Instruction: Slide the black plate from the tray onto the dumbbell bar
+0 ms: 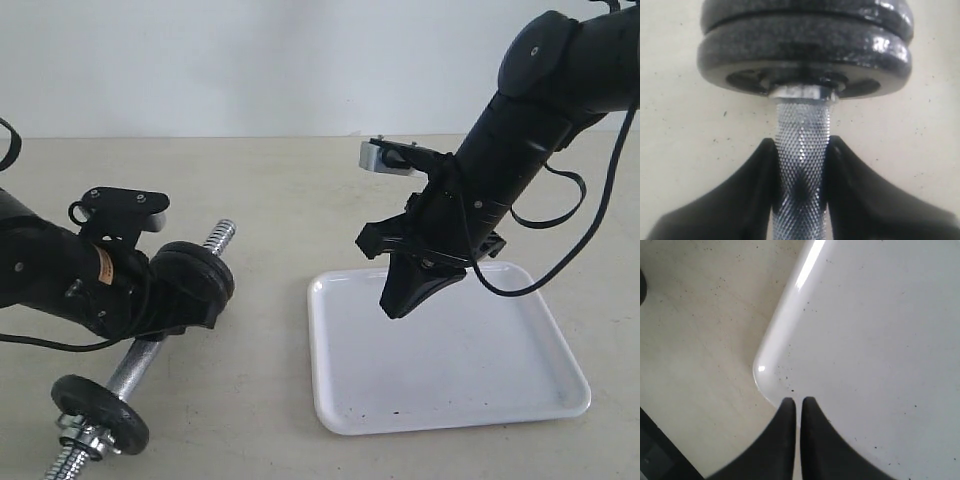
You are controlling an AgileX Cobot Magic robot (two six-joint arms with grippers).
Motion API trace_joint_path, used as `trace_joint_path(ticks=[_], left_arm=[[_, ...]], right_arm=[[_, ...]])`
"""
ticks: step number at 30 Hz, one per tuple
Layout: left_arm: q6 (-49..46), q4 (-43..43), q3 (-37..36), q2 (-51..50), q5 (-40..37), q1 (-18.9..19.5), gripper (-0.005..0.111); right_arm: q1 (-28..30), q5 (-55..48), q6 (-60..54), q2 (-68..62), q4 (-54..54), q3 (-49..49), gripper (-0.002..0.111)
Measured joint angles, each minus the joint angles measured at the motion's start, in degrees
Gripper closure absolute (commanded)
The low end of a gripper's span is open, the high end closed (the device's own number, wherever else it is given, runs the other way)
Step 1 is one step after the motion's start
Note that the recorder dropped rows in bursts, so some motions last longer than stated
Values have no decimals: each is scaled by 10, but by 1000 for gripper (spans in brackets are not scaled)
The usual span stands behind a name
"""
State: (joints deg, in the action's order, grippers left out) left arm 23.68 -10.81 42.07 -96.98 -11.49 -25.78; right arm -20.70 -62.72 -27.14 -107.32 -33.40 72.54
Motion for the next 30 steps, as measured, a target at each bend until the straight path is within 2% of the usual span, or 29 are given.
trace_joint_path(ticks=[13,24,30], left_arm=[[146,1,0,0,-1,-1,102],[229,1,0,0,-1,-56,102],[272,1,0,0,-1,-63,102]], right_arm=[[0,-4,-8,0,-4,0,108],[0,-15,-12,0,-8,0,108],[0,-22,-23,0,-21,0,108]])
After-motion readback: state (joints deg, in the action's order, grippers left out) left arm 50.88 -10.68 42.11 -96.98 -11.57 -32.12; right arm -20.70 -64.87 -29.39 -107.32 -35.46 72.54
